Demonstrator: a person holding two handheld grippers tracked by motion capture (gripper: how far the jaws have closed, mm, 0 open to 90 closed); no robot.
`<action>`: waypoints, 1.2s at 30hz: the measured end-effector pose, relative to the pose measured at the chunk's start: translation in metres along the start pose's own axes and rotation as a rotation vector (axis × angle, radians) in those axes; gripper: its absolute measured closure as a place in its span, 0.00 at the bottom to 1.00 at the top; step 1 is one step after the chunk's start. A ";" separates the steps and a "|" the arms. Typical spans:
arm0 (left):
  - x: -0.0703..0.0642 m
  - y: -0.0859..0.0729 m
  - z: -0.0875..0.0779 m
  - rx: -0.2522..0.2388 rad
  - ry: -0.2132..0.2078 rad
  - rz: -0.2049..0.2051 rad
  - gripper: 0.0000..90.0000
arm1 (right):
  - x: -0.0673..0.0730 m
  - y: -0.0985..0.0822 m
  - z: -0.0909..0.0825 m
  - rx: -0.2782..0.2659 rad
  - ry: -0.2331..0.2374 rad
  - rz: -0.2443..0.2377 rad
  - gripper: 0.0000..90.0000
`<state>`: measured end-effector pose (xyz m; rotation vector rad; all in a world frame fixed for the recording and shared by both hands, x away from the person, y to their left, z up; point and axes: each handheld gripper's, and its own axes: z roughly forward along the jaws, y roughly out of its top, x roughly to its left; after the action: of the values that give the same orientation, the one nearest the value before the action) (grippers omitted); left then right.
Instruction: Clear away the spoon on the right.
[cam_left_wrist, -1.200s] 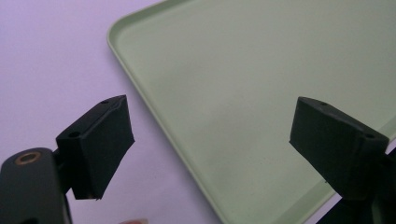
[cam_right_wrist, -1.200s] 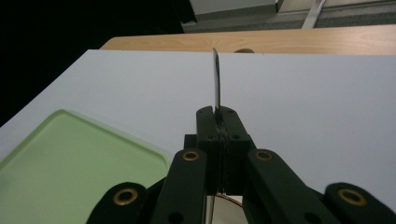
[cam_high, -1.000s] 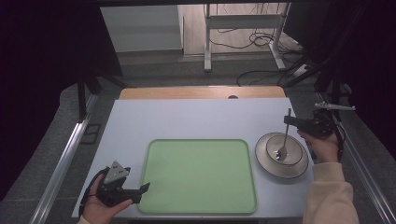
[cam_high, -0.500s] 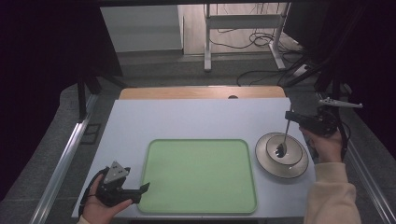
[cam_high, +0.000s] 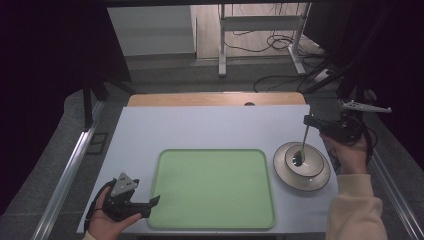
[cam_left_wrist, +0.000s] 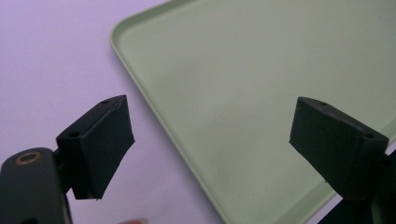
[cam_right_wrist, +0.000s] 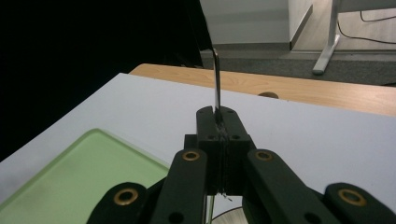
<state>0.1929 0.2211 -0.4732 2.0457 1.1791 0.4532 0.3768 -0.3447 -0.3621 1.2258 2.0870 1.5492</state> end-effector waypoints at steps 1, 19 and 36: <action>0.000 0.000 0.000 0.000 0.000 0.001 0.14 | 0.003 0.001 0.000 0.002 -0.001 -0.006 0.98; 0.001 0.000 -0.001 -0.004 0.002 -0.006 0.14 | 0.050 0.006 -0.014 0.029 0.027 -0.064 0.98; 0.003 0.000 -0.003 -0.006 0.006 -0.011 0.14 | 0.073 -0.005 -0.011 0.044 0.039 -0.074 0.98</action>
<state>0.1925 0.2245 -0.4719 2.0328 1.1903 0.4569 0.3229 -0.2977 -0.3431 1.1284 2.1764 1.5137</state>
